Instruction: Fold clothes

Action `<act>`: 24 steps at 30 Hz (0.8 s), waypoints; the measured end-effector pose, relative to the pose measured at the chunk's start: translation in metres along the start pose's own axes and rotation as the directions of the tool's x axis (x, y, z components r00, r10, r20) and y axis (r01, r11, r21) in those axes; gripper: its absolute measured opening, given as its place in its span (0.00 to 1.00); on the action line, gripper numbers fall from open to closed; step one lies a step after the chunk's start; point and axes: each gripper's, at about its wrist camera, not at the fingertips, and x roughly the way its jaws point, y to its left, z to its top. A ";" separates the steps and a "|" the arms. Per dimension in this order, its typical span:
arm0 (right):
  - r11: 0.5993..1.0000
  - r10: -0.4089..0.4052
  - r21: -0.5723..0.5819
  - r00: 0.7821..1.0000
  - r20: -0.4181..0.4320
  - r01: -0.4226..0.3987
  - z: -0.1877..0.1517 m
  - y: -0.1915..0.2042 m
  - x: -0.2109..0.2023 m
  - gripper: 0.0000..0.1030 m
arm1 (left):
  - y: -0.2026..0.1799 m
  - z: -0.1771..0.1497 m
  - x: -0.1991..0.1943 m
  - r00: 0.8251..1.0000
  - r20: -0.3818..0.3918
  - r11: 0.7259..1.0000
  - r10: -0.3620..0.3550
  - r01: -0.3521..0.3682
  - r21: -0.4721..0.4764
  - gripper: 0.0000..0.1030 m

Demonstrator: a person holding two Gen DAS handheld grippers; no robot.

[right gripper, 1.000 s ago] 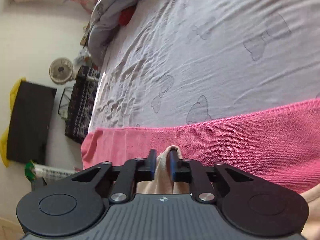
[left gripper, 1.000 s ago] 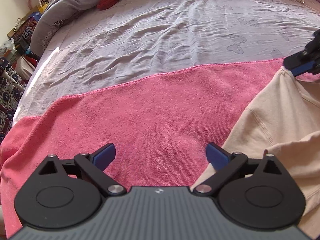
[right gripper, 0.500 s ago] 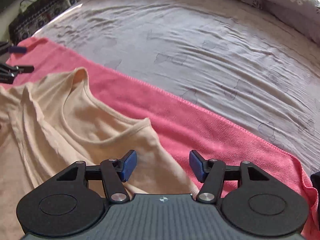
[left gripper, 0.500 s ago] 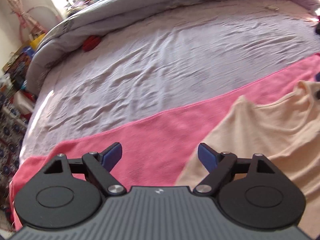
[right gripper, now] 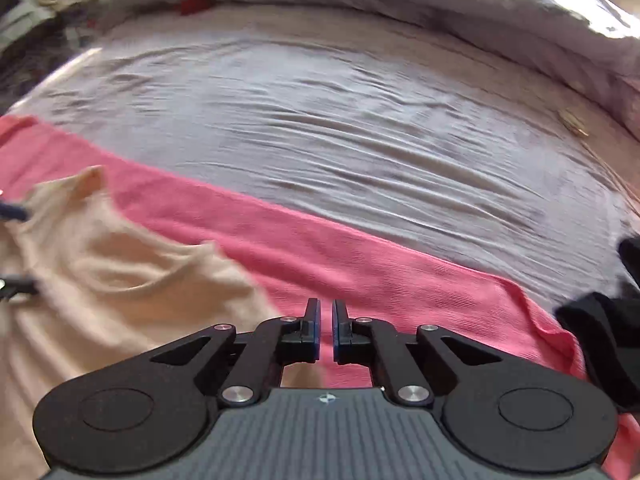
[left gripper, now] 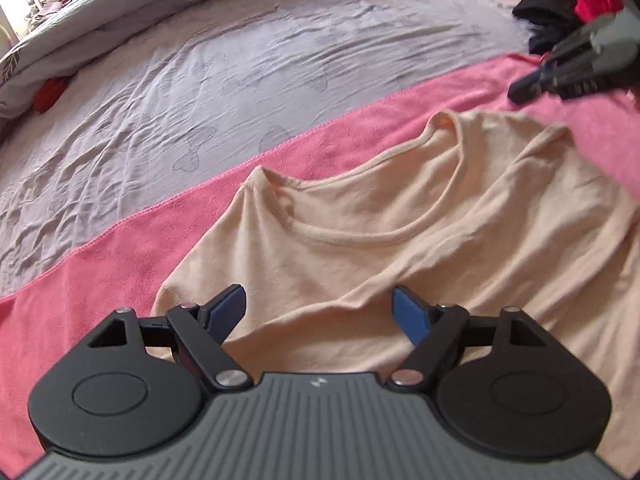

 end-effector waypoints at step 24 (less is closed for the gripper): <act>0.972 0.060 -0.213 0.985 -0.161 -0.094 -0.044 0.030 -0.028 0.31 | 0.017 -0.030 -0.007 0.990 -0.142 0.996 0.004 0.008 0.089 0.84</act>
